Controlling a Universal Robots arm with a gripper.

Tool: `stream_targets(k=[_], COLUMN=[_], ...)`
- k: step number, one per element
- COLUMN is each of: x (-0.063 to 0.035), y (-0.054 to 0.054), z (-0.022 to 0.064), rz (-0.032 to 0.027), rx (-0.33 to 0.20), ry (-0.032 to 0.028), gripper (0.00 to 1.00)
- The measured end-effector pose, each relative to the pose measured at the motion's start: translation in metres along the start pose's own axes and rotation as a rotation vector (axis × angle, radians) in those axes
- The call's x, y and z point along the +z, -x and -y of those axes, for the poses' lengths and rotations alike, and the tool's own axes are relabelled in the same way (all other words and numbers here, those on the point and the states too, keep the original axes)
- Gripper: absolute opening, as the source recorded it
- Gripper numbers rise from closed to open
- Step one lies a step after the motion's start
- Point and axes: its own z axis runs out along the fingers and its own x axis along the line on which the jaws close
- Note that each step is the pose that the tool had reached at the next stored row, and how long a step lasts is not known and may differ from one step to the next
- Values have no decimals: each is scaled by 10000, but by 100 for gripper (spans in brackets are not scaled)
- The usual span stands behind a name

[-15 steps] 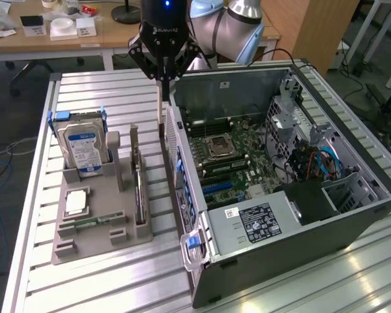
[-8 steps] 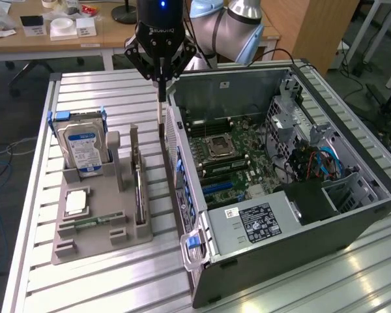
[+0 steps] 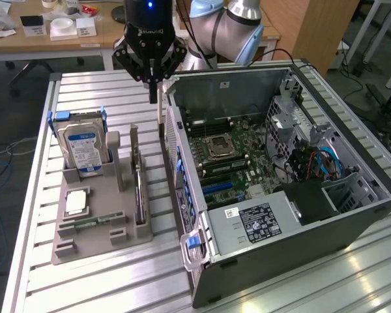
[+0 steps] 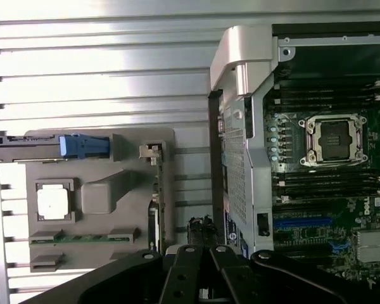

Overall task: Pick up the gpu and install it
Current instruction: 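Reach for the gpu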

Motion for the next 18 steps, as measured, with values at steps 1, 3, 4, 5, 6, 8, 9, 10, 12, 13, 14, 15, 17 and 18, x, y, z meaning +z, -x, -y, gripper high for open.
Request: stream_targets(k=[1, 3, 4, 5, 6, 8, 9, 10, 12, 13, 14, 15, 17, 18], x=[1, 3, 4, 6, 7, 10, 12, 14, 17, 18, 20, 20, 22, 21], y=[-26, -76, -102, -127, -150, -191, -210, -230, -270, -289, -306, -321, -336, -336], z=[2, 6, 8, 10, 12, 15, 16, 18, 21, 23, 24, 25, 26, 26], rz=[0, 0, 0, 0, -1, 0, 0, 0, 0, 0, 1, 0, 1, 1], rx=[0, 0, -1, -1, -1, 0, 1, 0, 1, 0, 0, -1, 0, -1], ry=[1, 0, 1, 0, 0, 0, 0, -1, -1, -1, -1, -1, -1, -1], gripper=[11, 11, 11, 11, 11, 11, 11, 11, 11, 11, 11, 11, 11, 11])
